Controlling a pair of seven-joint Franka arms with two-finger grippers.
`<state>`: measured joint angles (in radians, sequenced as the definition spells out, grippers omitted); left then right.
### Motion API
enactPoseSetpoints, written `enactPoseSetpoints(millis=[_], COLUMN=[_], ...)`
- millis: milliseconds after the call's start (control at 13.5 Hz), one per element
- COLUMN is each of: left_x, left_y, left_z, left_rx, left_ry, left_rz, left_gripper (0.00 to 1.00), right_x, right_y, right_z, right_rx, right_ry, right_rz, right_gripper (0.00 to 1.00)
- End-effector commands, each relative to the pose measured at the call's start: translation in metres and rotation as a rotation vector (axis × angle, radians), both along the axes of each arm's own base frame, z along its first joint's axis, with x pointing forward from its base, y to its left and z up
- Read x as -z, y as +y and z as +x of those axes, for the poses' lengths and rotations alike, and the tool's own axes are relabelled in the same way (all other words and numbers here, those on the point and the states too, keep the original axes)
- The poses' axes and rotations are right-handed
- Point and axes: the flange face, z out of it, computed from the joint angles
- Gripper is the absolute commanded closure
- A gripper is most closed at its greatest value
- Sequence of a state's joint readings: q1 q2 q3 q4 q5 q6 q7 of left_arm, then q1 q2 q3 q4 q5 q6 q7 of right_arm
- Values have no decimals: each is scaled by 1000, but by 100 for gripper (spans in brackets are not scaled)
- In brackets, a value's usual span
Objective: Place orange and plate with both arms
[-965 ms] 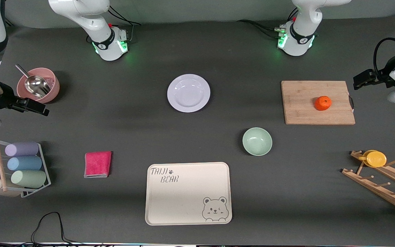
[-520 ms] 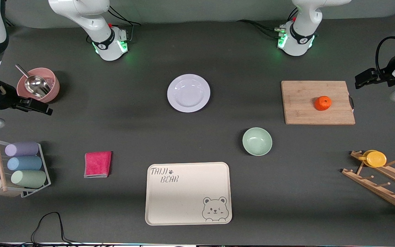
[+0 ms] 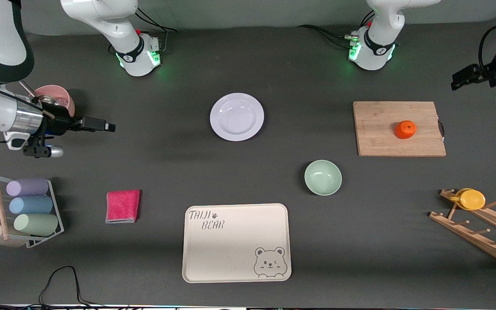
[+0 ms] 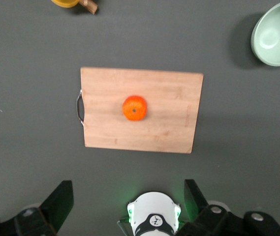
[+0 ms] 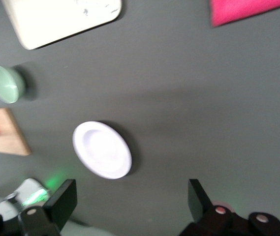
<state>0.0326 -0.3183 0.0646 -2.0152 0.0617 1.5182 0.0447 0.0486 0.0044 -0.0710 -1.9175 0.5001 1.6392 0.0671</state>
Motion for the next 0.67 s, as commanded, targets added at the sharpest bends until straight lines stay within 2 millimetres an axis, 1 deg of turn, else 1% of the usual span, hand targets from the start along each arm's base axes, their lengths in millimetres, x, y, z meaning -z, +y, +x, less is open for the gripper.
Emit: enactPoseSetpoints(millis=[0, 74, 148, 297, 445, 520, 594], left_x=[41, 50, 64, 102, 151, 166, 180], left_y=[2, 2, 1, -4, -2, -1, 0], left_z=[-49, -46, -45, -48, -40, -33, -30], left_rx=[46, 48, 54, 74, 104, 108, 108], left_ry=[-29, -18, -7, -17, 21, 38, 41], left_rz=[25, 24, 25, 31, 53, 57, 55], left_gripper=[0, 0, 0, 0, 0, 0, 0], right_x=[15, 27, 45, 75, 93, 102, 114], right_y=[3, 6, 7, 11, 11, 12, 13], right_z=[-21, -27, -33, -44, -54, -57, -63], right_rx=[53, 61, 26, -68, -65, -56, -47], right_ry=[29, 31, 12, -47, -34, -33, -41], right_rz=[143, 191, 222, 348, 383, 386, 408], right_gripper=[0, 0, 0, 0, 0, 0, 0])
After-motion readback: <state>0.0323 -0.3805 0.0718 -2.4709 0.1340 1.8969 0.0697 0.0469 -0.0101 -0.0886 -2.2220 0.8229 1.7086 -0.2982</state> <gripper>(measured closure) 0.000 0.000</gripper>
